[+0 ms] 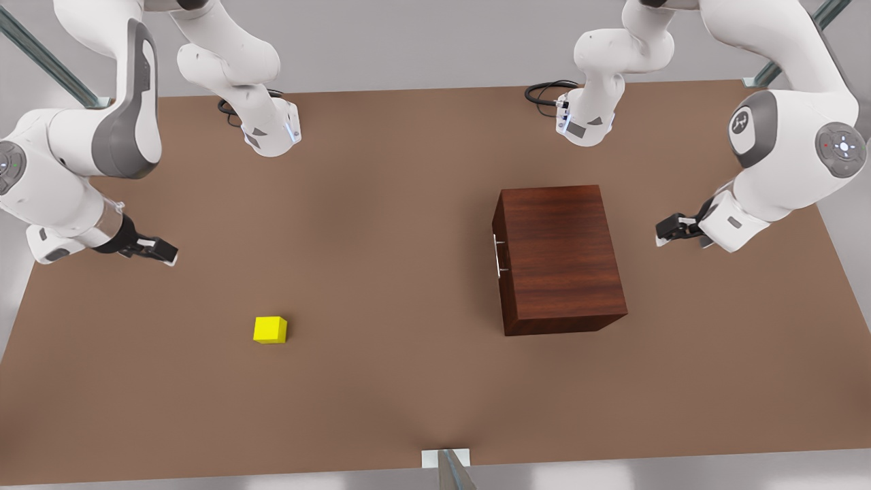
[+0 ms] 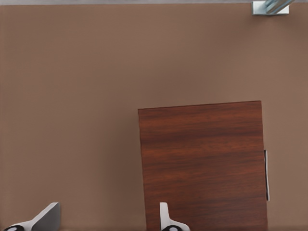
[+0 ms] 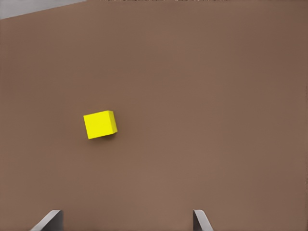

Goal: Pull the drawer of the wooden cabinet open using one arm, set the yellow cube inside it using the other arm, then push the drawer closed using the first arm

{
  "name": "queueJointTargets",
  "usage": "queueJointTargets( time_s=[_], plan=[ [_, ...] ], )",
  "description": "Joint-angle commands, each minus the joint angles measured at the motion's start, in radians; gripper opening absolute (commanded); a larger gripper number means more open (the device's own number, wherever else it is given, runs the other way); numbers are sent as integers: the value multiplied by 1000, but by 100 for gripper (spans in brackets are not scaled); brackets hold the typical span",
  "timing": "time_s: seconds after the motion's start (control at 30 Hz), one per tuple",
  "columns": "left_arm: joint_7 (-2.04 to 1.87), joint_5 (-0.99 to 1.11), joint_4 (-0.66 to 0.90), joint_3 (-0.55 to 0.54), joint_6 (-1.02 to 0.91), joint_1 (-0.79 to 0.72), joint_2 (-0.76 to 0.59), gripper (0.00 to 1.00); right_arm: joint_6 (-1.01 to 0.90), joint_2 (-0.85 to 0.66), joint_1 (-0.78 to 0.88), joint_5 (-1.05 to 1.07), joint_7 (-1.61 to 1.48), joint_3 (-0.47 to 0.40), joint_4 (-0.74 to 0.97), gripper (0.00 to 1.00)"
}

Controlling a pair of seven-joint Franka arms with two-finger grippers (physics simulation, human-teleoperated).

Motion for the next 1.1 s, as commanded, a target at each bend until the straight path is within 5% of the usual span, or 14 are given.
queueJointTargets(
  time_s=[0.0, 0.17, 0.27, 0.4, 0.53, 0.63, 1.07],
  plan=[
    [29, 4, -4, -3, -2, -7, -1, 100, 31, 0, 14, -6, -161, 0, 1, 100],
    [-249, 9, 15, -22, 1, -189, 18, 100, 30, 2, 17, -6, -160, 0, -1, 100],
    [-764, 113, 322, -22, -21, -513, 232, 100, 30, 3, 17, -6, -160, 0, -1, 100],
    [-1079, 192, 423, -19, -47, -741, 378, 100, 30, 8, 17, -6, -158, 0, -1, 100],
    [-1318, 159, 414, -4, -42, -735, 475, 100, 30, 11, 17, -6, -155, 0, 1, 100],
    [-1499, 123, 422, -8, 176, -732, 548, 100, 30, 11, 19, -6, -154, 0, -1, 100],
    [-1314, 451, 212, -5, 153, -784, 591, 100, 30, 11, 19, -6, -154, 0, -1, 100]
  ],
)
